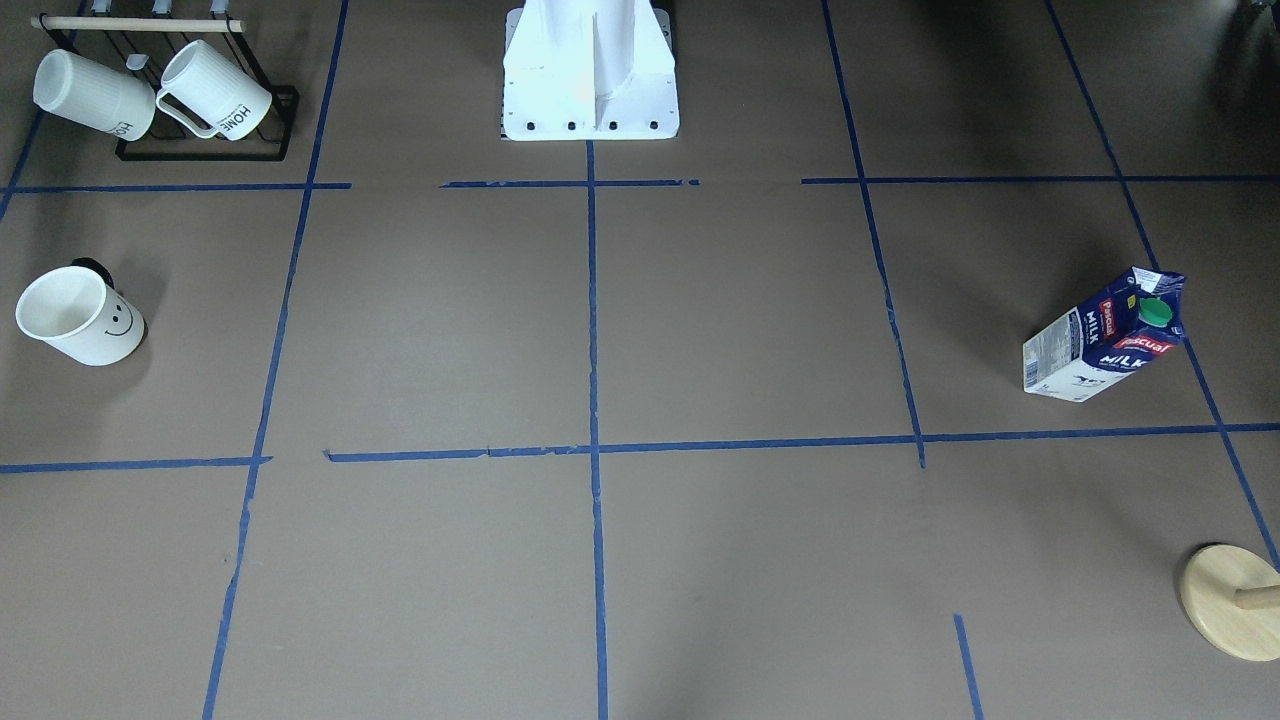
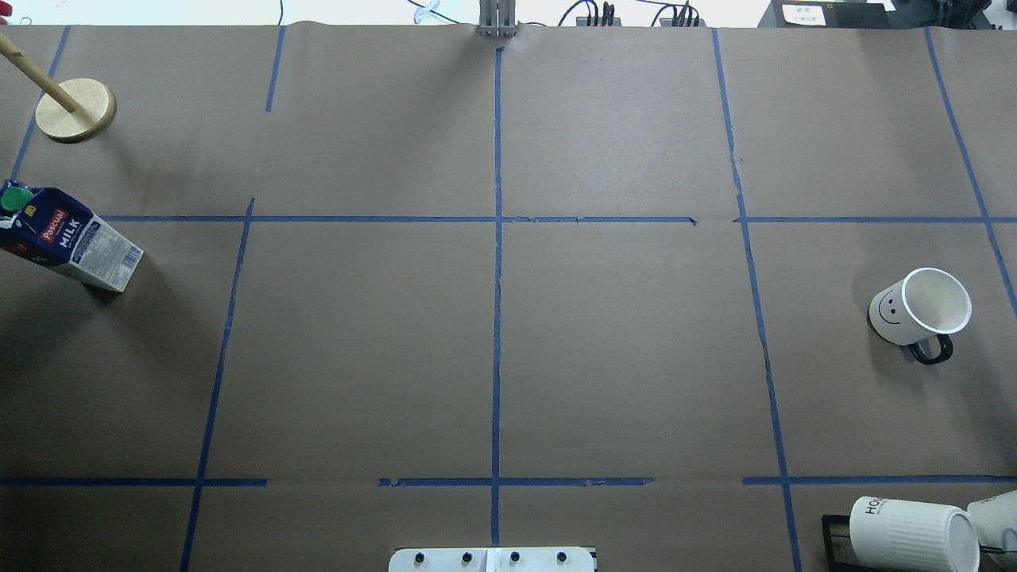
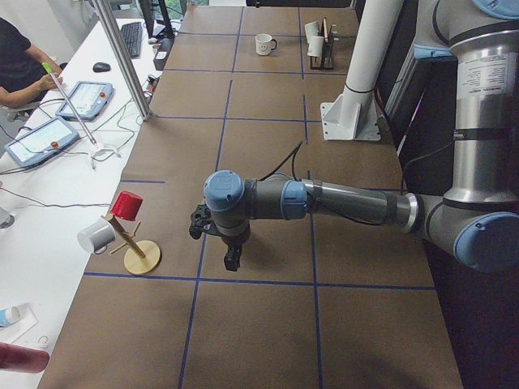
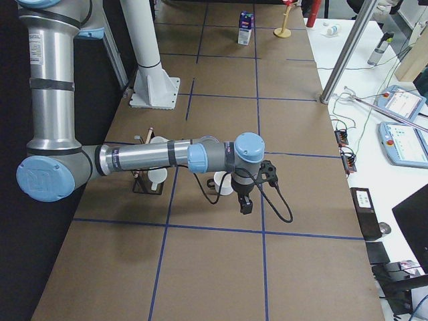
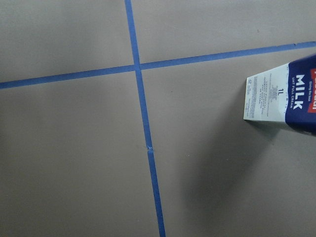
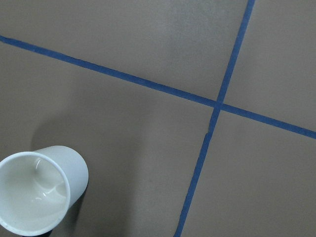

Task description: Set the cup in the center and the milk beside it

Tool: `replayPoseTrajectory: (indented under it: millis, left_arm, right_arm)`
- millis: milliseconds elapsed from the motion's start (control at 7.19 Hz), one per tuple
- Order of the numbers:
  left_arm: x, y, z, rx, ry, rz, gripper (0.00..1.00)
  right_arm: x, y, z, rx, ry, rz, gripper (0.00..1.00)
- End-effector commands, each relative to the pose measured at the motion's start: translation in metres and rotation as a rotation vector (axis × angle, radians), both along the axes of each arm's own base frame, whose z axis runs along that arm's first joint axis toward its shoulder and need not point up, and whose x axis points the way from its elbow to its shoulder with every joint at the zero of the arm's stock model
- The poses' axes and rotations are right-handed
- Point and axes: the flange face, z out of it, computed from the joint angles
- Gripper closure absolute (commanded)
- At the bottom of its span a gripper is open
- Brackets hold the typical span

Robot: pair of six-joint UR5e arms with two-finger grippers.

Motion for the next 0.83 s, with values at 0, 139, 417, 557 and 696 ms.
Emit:
replayPoseTrajectory:
  millis: [0, 139, 417, 557, 696]
  left_arm:
    - [0.000, 0.002, 0.004, -0.005, 0.004, -0.001, 0.00]
    - [0.001, 0.001, 0.010, -0.005, -0.002, 0.009, 0.00]
    - [0.000, 0.010, 0.015, -0.019, 0.005, 0.004, 0.00]
    - [0.001, 0.009, 0.014, -0.016, 0.007, 0.004, 0.00]
    - [0.000, 0.009, 0.010, -0.008, 0.005, 0.005, 0.00]
  right_arm:
    - [-0.001, -0.002, 0.001, 0.013, -0.001, -0.005, 0.00]
    - [-0.001, 0.001, 0.006, 0.030, -0.006, -0.004, 0.00]
    - [-0.001, 0.000, 0.011, 0.032, -0.008, -0.002, 0.00]
    - [-0.001, 0.000, 0.009, 0.042, -0.012, -0.003, 0.00]
    - [-0.003, 0.002, 0.013, 0.032, -0.032, -0.005, 0.00]
